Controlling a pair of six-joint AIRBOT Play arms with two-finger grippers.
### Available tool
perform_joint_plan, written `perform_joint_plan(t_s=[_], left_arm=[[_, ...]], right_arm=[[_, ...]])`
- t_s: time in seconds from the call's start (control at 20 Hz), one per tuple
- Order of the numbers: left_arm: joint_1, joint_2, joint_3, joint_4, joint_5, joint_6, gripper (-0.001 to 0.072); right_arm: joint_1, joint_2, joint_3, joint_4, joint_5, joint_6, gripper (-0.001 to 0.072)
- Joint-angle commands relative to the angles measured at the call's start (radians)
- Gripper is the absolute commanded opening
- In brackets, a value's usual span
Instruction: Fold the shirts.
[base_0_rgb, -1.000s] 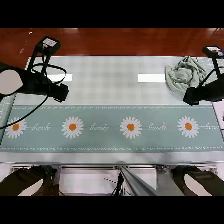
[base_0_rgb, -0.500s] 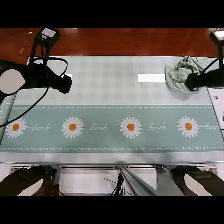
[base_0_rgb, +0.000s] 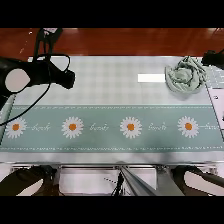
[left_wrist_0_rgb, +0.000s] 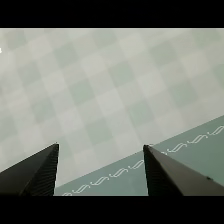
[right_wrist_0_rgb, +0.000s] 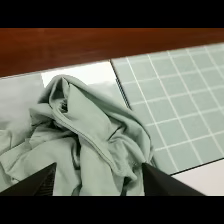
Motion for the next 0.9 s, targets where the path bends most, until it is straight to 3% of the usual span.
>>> perform_joint_plan(t_s=[0.0,0.45,0.5,0.55,0.6,0.85], left_arm=[[0.000,-0.013,0.000,0.000,0.005,0.000,0.0610],[0.000,-0.063,0.000,-0.001,0.004,0.000,0.0610],[0.000,-0.063,0.000,-0.001,0.004,0.000,0.0610],[0.000,-0.062,0.000,-0.005,0.004,0.000,0.0610],[0.000,-0.060,0.000,-0.005,0.005,0.000,0.0610],[0.000,-0.026,0.060,-0.007,-0.047,0.000,0.0610]], right_arm=[[-0.075,-0.150,0.001,0.091,-0.064,0.103,0.0597],[-0.078,-0.375,0.001,0.236,-0.090,0.105,0.0587],[-0.078,-0.386,0.001,0.243,-0.090,0.105,0.0497],[-0.079,-0.389,0.001,0.275,-0.077,0.105,0.0166],[-0.079,-0.386,0.001,0.319,-0.051,0.104,0.0018],[-0.078,-0.224,0.001,0.491,-0.047,0.036,0.0017]])
